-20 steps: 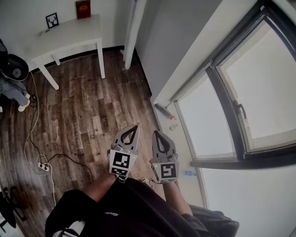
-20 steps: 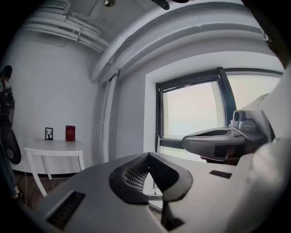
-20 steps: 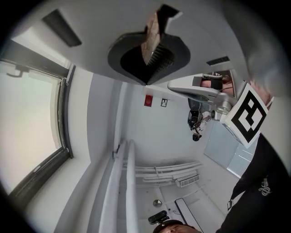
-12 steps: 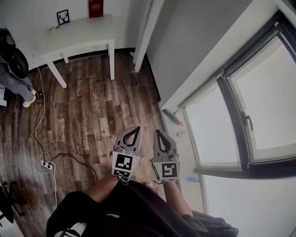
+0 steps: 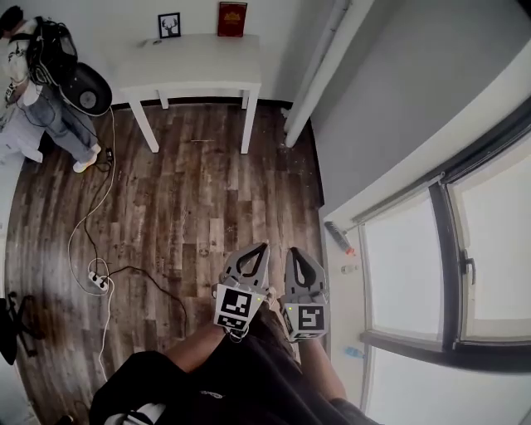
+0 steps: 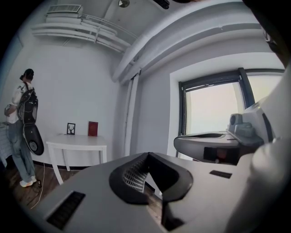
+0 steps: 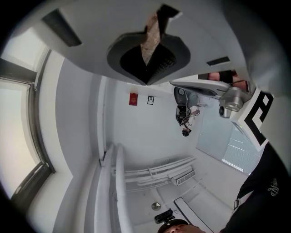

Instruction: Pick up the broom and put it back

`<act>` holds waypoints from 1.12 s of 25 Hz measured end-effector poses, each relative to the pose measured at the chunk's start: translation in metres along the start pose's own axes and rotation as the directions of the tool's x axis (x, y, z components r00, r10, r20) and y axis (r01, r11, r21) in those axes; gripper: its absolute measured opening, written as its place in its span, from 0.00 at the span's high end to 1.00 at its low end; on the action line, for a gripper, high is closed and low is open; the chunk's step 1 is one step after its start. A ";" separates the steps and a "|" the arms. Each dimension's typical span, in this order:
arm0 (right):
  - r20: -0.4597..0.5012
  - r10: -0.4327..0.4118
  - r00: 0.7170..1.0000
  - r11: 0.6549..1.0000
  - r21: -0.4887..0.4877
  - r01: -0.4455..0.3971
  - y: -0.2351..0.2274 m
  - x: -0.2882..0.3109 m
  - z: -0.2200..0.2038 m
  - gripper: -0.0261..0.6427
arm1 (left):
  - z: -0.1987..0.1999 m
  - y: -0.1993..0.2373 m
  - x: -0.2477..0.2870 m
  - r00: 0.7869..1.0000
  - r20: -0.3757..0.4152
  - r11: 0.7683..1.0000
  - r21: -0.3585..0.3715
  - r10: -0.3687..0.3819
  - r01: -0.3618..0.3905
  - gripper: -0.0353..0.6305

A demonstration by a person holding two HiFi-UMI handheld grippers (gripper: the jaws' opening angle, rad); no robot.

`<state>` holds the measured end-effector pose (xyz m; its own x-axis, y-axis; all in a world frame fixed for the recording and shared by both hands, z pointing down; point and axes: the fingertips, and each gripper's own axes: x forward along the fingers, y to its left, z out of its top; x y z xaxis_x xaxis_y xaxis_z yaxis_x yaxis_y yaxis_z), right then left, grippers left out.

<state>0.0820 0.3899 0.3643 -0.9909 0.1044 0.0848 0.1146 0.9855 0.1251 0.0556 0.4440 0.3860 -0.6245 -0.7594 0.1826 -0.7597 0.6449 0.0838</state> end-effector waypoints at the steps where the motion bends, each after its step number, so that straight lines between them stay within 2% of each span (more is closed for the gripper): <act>1: 0.009 0.010 1.000 1.000 0.003 -0.010 0.000 0.008 0.000 0.93 | 0.000 0.008 0.002 1.000 0.000 1.000 0.000 0.015 -0.015 0.94; 7: 0.015 0.050 0.999 0.998 0.023 -0.051 -0.020 0.055 0.002 0.93 | 0.005 0.035 0.035 0.997 -0.019 0.997 0.013 0.071 -0.071 0.94; 12: 0.089 0.038 0.995 0.998 0.041 -0.042 -0.065 0.089 0.022 0.93 | 0.037 0.038 0.086 0.998 0.003 0.996 0.074 0.058 -0.058 0.94; 15: 0.055 0.014 0.998 0.999 0.042 -0.016 -0.103 0.099 0.026 0.93 | 0.048 0.030 0.127 0.999 0.002 0.996 0.078 0.040 -0.040 0.94; 22: 0.036 -0.107 0.994 0.991 0.088 0.103 -0.207 0.096 -0.005 0.93 | 0.032 -0.034 0.217 0.993 -0.080 0.992 0.083 -0.089 0.095 0.94; 28: -0.020 -0.220 0.975 0.967 0.129 0.221 -0.269 0.085 -0.033 0.93 | 0.031 -0.073 0.266 0.972 -0.131 0.972 0.102 -0.196 0.210 0.94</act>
<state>-0.0302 0.1295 0.3709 -0.9902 -0.1178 0.0747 -0.1172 0.9930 0.0122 -0.0606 0.1917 0.3978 -0.4345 -0.8530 0.2890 -0.8881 0.4591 0.0200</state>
